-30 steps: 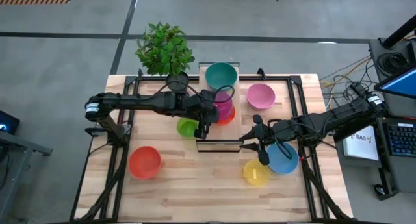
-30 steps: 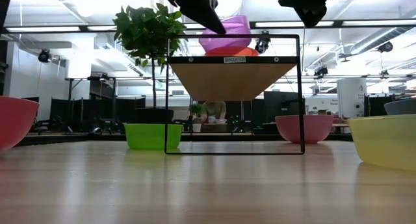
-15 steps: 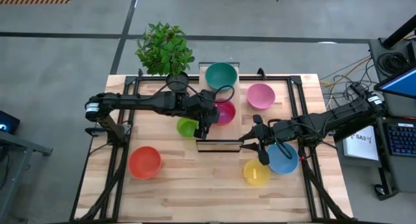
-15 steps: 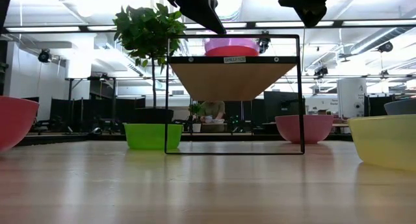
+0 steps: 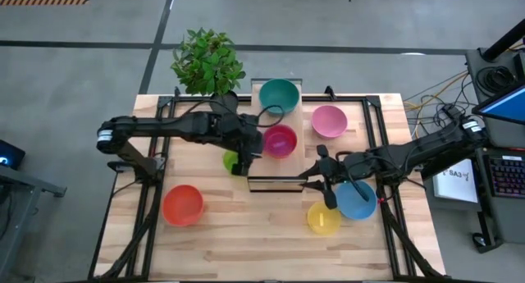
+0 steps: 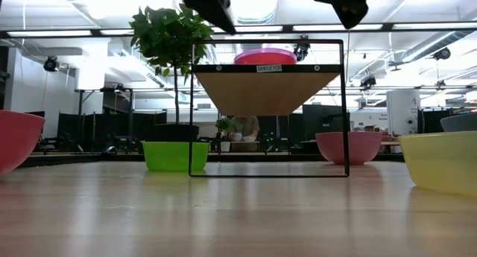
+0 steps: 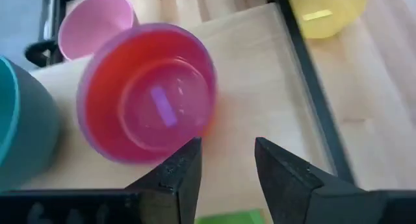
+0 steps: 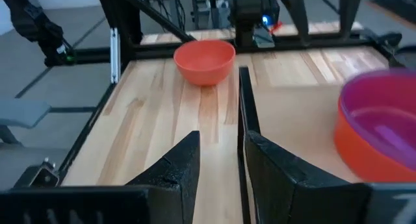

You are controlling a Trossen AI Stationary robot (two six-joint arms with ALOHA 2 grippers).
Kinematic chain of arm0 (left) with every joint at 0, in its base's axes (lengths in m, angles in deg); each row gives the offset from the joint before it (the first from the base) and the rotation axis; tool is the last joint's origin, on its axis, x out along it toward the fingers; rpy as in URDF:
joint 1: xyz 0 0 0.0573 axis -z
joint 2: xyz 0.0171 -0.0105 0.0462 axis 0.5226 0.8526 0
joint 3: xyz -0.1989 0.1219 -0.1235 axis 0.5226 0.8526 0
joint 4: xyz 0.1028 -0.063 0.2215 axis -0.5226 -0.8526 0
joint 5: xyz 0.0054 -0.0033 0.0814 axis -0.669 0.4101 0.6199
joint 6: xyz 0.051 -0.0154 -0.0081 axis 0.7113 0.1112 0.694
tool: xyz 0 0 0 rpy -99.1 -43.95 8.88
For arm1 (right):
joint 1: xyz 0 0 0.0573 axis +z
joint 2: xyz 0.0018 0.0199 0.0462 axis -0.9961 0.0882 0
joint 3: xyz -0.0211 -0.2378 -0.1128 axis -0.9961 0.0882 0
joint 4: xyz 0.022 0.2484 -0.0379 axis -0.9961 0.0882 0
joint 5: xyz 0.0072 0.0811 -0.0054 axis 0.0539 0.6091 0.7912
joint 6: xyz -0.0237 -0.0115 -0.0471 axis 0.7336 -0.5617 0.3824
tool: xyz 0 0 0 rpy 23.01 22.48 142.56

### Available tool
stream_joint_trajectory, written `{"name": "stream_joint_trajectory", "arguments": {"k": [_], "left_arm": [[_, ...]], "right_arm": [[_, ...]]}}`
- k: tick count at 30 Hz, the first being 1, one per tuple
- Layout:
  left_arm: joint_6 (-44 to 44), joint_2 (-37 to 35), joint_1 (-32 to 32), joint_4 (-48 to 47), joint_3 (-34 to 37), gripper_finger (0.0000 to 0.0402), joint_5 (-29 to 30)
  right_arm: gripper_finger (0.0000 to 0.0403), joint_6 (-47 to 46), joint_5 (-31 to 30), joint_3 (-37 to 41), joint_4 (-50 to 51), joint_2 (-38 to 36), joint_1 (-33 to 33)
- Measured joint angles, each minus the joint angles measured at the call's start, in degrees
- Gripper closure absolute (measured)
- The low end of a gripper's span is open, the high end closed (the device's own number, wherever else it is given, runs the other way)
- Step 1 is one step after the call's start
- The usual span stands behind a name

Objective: Place and stack bowls onto a shelf
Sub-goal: Stack the pink bowl into the blue bowl on the shelf

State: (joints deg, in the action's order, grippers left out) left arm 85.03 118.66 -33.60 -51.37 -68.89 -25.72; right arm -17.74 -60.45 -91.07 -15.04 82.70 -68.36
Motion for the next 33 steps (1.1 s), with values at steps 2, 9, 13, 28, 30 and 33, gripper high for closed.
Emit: {"name": "stream_joint_trajectory", "arguments": {"k": [2, 9, 13, 28, 30, 33], "left_arm": [[-1.20, -2.29, 0.12, 0.52, 2.43, 0.0281, -0.09], [-7.93, -13.43, 1.78, 11.17, 15.78, 0.0295, -0.03], [-9.89, -20.04, 3.28, 20.57, 24.66, 0.0297, 0.01], [-10.88, -33.78, 3.79, 37.68, 41.79, 0.0297, 2.57], [-9.96, -34.84, 3.78, 37.55, 42.37, 0.0297, 4.54], [-9.41, -35.99, 3.76, 37.41, 43.11, 0.0297, 6.77]], "right_arm": [[0.0304, 0.63, -0.05, 0.20, -2.48, 1.14, -0.24], [0.0359, 0.71, -0.51, -0.04, -9.37, 6.14, -3.18], [0.0384, -0.56, -4.22, -0.26, -9.82, 7.45, -5.16], [0.0394, -15.84, -4.40, -0.37, 1.81, -3.23, -13.72], [0.0394, -20.20, -4.32, -0.37, 5.51, -4.75, -16.15], [0.0394, -25.13, -4.50, -0.37, 11.73, -6.57, -20.14]]}}
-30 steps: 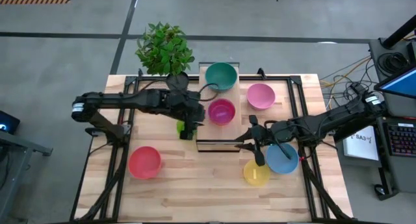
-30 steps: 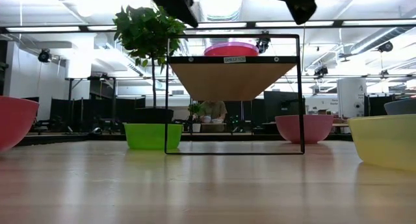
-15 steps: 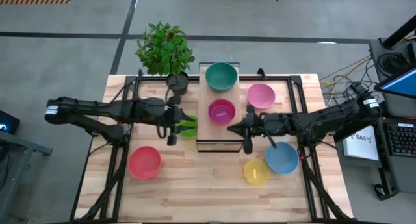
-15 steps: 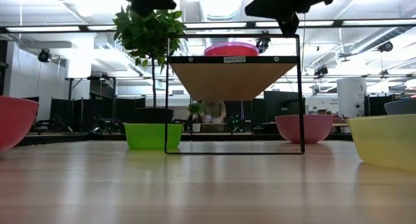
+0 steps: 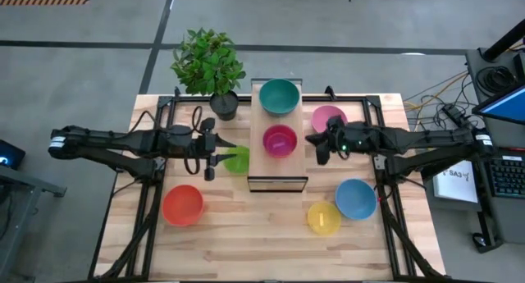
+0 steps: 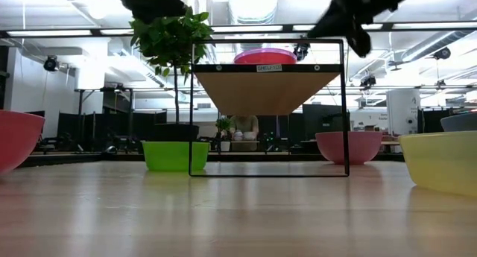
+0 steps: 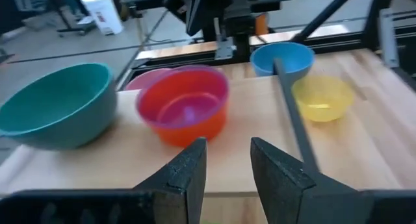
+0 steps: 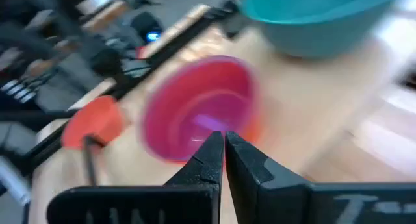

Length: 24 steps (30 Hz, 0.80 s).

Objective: Place and stack bowls onto a shelf
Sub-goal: Stack the pink bowl into the blue bowl on the shelf

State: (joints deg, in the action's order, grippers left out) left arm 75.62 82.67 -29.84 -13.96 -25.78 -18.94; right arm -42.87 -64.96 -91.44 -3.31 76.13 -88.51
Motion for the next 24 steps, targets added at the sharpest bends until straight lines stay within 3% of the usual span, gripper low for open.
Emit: {"name": "stream_joint_trajectory", "arguments": {"k": [8, 14, 18, 22, 24], "left_arm": [[0.14, -1.15, 0.00, -0.54, 1.46, 0.0297, 6.38], [0.73, -0.55, 0.00, -0.28, 1.48, 0.0297, 6.77], [1.17, -0.30, 0.00, -0.52, 1.48, 0.0297, 6.82], [1.19, -0.17, 0.00, -1.06, 1.48, 0.0297, 6.86], [1.19, -0.17, 0.00, -1.40, 1.48, 0.0297, 6.86]], "right_arm": [[0.0394, -5.56, 4.91, -0.94, 10.68, -1.91, -13.06], [0.0394, -6.10, 5.21, -10.99, 38.85, 4.83, -24.94], [0.0394, 8.05, 10.84, -15.73, 49.57, 11.54, -30.97], [0.0389, 21.72, 20.96, -15.96, 47.17, 15.95, -32.60], [0.0379, 27.70, 22.57, -15.36, 45.30, 17.54, -32.54]]}}
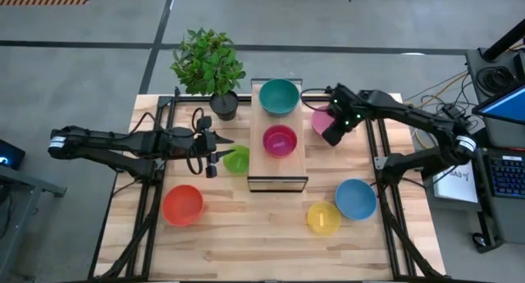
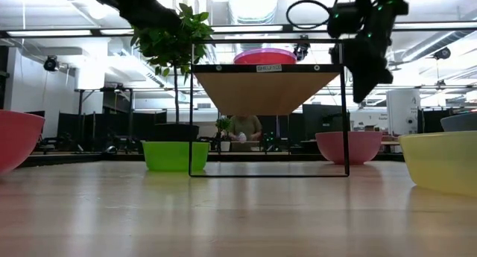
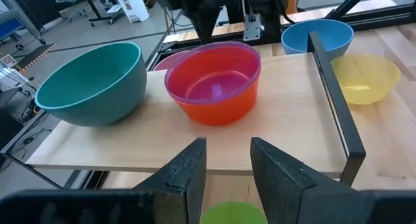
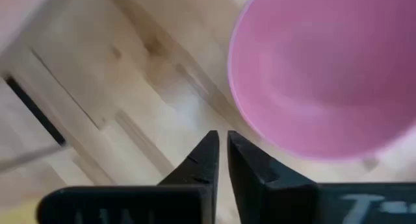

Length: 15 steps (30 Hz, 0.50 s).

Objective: Place and stack bowls onto a shelf
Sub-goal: Stack the pink bowl into the blue bowl on the shelf

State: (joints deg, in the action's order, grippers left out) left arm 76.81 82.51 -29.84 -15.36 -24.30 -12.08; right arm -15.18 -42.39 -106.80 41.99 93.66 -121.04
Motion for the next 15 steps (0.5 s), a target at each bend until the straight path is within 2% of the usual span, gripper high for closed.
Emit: {"name": "stream_joint_trajectory", "arguments": {"k": [3, 10, 15], "left_arm": [[0.01, -0.02, 0.00, 0.00, 0.00, 0.0297, 0.00], [0.21, -0.07, 0.00, -0.12, 0.00, 0.0297, 0.00], [0.65, -0.07, 0.00, -0.49, 0.00, 0.0297, 0.00]], "right_arm": [[0.0353, 5.41, 0.02, 1.18, -0.81, 1.90, 0.16], [0.0259, 9.64, -0.26, 2.07, -1.08, 4.27, 0.20], [0.0216, 17.04, -6.38, 3.32, -3.32, 4.46, 0.22]]}}
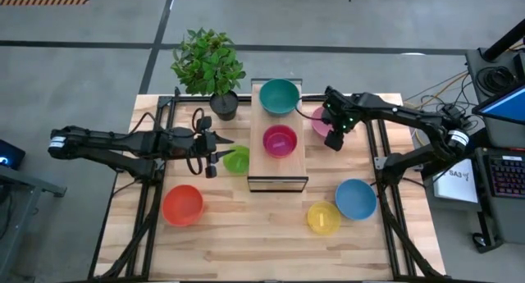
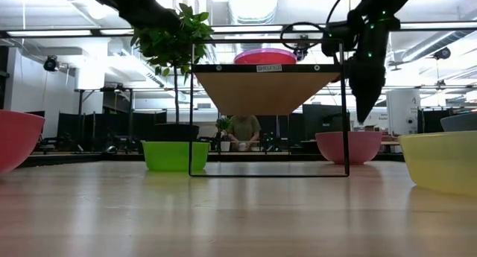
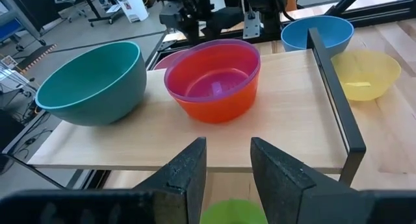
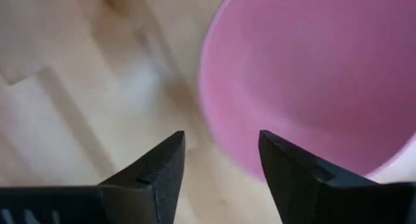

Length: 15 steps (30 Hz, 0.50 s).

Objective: Place and stack bowls onto a shelf
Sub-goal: Stack the pink bowl into the blue bowl on the shelf

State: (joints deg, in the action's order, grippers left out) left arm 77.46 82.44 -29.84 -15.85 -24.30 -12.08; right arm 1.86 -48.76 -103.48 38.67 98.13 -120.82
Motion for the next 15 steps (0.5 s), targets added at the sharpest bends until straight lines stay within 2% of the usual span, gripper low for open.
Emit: {"name": "stream_joint_trajectory", "arguments": {"k": [4, 15], "left_arm": [[0.00, 0.00, 0.00, -0.79, 0.00, 0.0297, 0.00], [0.00, -0.04, 0.00, -0.84, 0.00, 0.0297, 0.00]], "right_arm": [[0.0212, 2.08, -2.36, 2.14, -4.61, -0.42, 0.09], [0.0211, 3.21, -2.58, 8.22, -12.18, -0.22, 1.51]]}}
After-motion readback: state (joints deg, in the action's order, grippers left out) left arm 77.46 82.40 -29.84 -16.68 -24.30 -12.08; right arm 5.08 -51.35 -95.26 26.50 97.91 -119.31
